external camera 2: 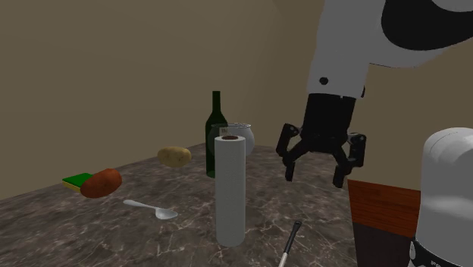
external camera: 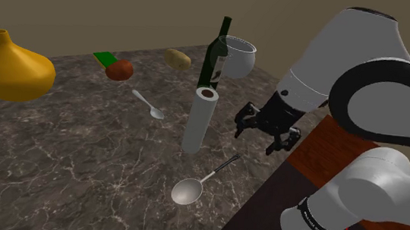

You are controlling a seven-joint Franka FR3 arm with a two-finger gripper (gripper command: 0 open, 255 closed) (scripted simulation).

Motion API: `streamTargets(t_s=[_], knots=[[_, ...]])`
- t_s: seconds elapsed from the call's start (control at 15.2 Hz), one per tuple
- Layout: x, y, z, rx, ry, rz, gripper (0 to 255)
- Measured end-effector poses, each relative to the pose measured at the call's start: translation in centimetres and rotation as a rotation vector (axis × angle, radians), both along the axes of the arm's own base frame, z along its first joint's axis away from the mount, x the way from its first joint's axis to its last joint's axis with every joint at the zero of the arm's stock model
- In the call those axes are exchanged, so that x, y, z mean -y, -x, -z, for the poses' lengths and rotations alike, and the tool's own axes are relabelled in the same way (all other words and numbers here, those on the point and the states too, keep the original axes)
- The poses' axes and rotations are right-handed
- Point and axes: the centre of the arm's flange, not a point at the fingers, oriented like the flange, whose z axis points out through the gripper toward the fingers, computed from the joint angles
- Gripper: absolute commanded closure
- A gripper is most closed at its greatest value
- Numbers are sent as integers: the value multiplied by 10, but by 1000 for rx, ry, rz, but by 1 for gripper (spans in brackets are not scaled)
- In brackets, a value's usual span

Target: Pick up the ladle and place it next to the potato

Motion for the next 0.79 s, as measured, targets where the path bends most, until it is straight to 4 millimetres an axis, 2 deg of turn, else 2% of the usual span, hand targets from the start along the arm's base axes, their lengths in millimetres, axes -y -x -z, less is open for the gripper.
streamTargets(t_s=[0.26,0.53,0.79], knots=[[-42,-3,33,-15,-12,223,0],[-80,-18,64,-30,-24,437,0],[-88,-24,86,-35,-28,482,0]])
